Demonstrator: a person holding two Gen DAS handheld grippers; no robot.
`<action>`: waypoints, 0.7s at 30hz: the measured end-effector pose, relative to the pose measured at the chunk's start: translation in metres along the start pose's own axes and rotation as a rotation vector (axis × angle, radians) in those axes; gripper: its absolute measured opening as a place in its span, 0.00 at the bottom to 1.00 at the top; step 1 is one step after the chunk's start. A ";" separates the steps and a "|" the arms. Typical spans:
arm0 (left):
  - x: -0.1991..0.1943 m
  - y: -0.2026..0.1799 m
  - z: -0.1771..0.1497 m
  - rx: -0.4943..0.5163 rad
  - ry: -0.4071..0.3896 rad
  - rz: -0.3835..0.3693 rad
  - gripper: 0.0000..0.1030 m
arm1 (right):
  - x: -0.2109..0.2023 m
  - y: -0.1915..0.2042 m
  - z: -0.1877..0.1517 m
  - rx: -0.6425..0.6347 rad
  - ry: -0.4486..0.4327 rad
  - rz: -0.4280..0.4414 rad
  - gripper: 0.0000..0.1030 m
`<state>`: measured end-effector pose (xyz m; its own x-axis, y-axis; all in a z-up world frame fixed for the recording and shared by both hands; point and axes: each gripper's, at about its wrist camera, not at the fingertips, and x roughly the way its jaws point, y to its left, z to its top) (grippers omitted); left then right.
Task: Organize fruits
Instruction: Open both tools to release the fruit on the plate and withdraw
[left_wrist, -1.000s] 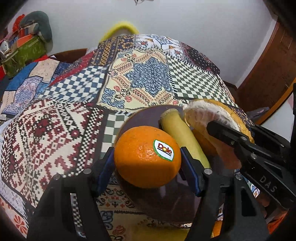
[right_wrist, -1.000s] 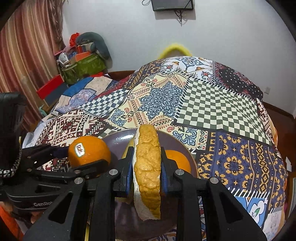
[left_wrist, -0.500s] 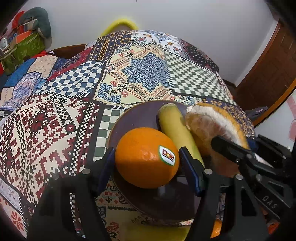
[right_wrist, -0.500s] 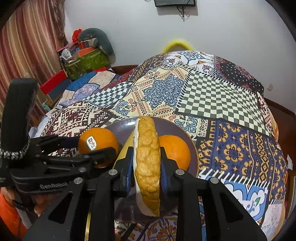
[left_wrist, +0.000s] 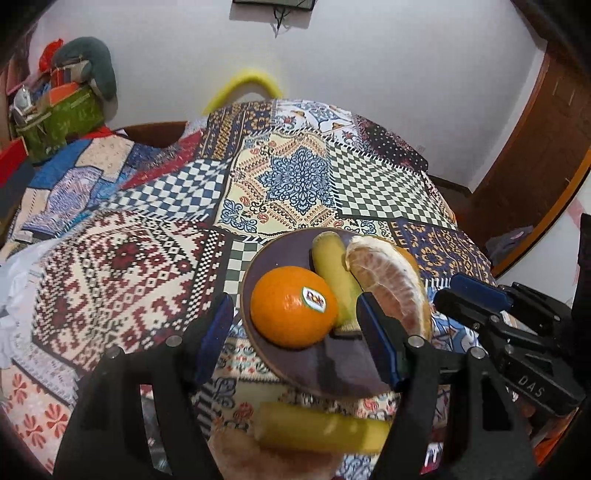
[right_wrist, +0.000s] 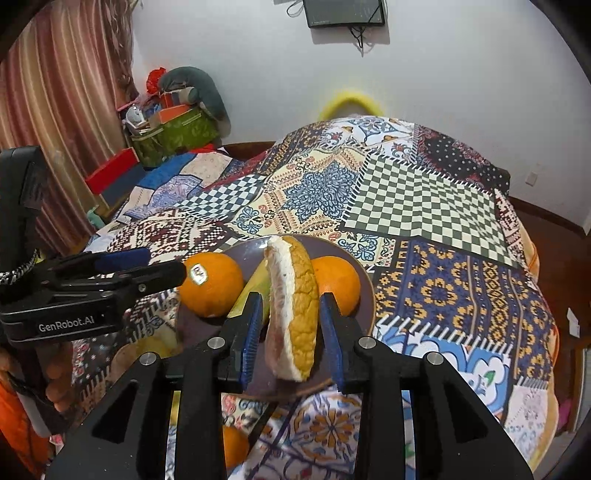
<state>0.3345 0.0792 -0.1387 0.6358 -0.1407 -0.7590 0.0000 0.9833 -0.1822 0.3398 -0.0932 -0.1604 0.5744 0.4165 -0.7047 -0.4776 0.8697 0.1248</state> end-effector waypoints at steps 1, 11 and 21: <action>-0.006 -0.001 -0.002 0.008 -0.007 0.005 0.67 | -0.006 0.002 -0.001 -0.006 -0.007 -0.004 0.29; -0.067 -0.016 -0.030 0.053 -0.061 0.018 0.67 | -0.054 0.020 -0.019 -0.043 -0.061 -0.021 0.38; -0.082 -0.011 -0.074 0.036 -0.001 0.038 0.71 | -0.069 0.029 -0.049 -0.044 -0.047 -0.026 0.46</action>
<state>0.2247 0.0717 -0.1208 0.6367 -0.1026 -0.7643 0.0036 0.9915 -0.1302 0.2539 -0.1097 -0.1425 0.6171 0.4071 -0.6734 -0.4906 0.8681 0.0753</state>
